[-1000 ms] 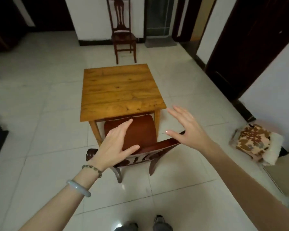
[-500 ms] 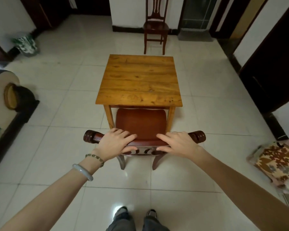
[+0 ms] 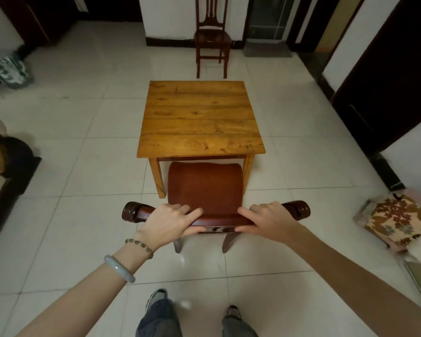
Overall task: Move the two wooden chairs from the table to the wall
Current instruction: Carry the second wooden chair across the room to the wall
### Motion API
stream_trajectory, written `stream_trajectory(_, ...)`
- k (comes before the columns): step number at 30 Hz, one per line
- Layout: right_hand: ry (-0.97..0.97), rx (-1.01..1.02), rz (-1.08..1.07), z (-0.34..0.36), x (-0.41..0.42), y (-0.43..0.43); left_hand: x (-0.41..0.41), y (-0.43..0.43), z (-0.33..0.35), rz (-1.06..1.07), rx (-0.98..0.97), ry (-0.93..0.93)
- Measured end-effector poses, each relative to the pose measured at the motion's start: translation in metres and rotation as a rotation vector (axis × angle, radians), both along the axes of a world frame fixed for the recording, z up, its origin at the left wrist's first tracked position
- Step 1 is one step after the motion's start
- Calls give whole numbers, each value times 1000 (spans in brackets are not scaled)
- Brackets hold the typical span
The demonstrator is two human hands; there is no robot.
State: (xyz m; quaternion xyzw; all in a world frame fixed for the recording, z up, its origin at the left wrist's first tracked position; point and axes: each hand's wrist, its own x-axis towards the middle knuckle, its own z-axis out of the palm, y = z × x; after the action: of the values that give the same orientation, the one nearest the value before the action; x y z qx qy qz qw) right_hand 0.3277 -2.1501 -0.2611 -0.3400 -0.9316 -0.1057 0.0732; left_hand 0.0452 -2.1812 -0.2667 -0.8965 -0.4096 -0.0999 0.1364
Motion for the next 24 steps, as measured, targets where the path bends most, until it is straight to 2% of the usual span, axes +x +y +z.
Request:
stream_trajectory(8, -50, 65, -168, 0, -109, -56, -113, 0, 5, -222, 6, 2)
stream_trajectory(11, -19, 31, -233, 3, -149, -74, -151, 2, 9, -313, 26, 0)
stream_trajectory(18, -12, -9, -363, 5, -241, -113, -232, 4, -2, -444, -89, -1)
stream_trajectory(24, 9, -18, -483, 1, -326, -145, -308, 8, -10, -581, -12, -36)
